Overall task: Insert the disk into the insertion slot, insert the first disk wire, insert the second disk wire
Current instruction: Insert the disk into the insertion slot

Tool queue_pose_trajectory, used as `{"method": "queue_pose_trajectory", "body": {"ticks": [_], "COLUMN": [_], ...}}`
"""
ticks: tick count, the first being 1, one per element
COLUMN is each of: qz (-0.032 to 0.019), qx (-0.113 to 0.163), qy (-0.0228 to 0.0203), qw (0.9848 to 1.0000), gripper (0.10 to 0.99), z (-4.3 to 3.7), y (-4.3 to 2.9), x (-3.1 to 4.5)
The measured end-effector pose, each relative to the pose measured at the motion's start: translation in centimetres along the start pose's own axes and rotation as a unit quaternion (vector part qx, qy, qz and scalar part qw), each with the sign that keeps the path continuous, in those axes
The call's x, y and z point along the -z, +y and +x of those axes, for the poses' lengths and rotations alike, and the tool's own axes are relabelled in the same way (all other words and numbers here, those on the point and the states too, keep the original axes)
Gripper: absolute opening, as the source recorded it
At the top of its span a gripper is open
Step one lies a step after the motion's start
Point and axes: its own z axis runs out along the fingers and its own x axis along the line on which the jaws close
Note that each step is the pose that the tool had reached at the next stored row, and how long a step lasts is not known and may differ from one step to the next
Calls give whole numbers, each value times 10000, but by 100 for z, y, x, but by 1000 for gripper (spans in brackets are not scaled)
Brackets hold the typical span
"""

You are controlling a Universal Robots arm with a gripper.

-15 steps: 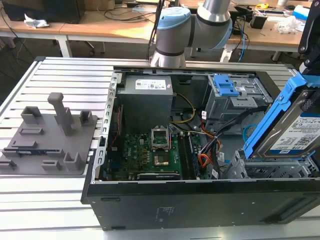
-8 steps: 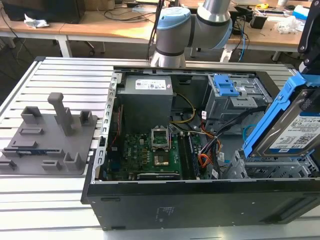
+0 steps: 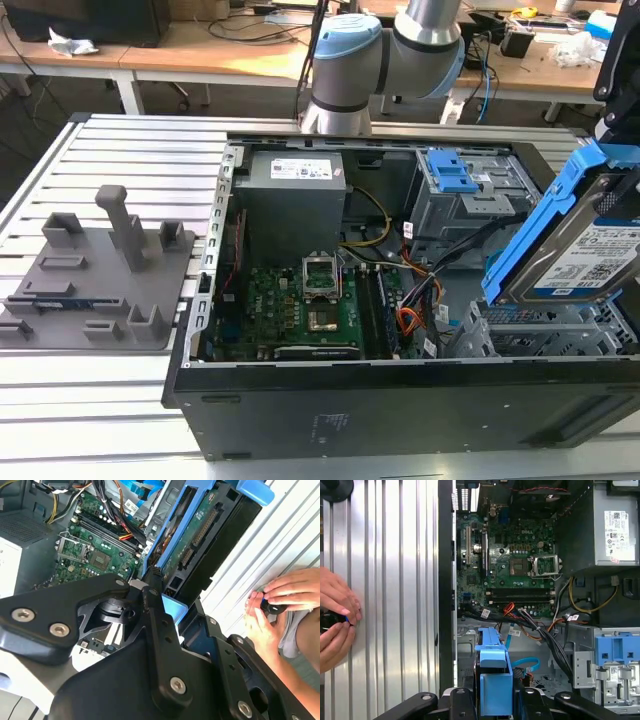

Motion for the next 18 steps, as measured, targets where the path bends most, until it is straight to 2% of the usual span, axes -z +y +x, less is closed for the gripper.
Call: {"method": "queue_pose_trajectory", "body": {"ticks": [8, 10, 13, 18], "qz": [0, -1, -2, -2], "qx": [1, 2, 4, 2], "qy": [-6, -34, -110, -123], "qw": [10000, 10000, 9999, 9999], "gripper": [365, 365, 365, 365], "z": [0, 0, 0, 2], "y": [-2, -8, -29, -68], "x": [-1, -1, -3, -7]}}
